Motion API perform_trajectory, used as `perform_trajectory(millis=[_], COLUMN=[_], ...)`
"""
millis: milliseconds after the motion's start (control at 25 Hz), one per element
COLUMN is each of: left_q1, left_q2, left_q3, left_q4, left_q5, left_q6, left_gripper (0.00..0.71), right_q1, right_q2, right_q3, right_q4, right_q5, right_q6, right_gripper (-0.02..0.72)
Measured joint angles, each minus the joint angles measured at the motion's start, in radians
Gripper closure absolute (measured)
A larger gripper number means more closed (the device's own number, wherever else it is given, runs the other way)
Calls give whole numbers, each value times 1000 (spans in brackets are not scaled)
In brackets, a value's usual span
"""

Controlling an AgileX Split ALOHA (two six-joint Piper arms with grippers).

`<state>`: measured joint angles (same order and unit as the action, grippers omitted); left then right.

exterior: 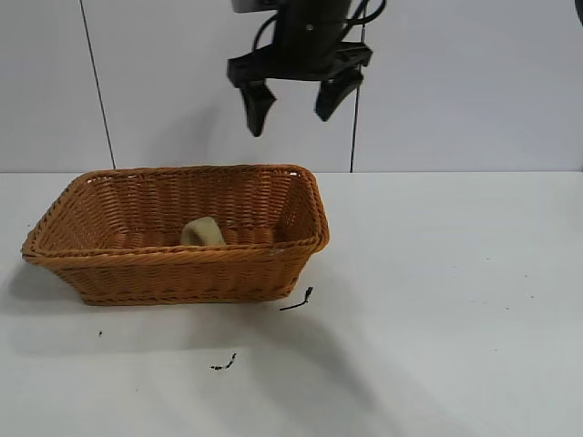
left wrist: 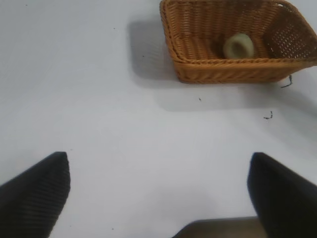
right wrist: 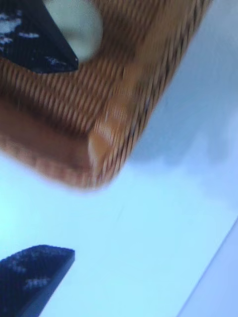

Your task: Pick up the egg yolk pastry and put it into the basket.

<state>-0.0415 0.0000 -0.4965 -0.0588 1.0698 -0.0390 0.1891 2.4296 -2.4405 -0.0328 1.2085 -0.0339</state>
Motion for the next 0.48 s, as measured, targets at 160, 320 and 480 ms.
perform_trajectory(millis=[160, 320, 480], left_q1=[0, 0, 0], left_q2=[0, 0, 0], left_q3=[0, 0, 0], left_q4=[0, 0, 0], left_q5=[0, 0, 0], left_q6=[0, 0, 0], left_gripper=[15, 15, 15], right_q1=[-95, -141, -160], right_q2=[-2, -40, -131], right_q3=[0, 12, 94], right_q4=[33, 40, 33], right_q5=[0, 3, 3], right_q6=[0, 0, 0], right_gripper=[49, 49, 50])
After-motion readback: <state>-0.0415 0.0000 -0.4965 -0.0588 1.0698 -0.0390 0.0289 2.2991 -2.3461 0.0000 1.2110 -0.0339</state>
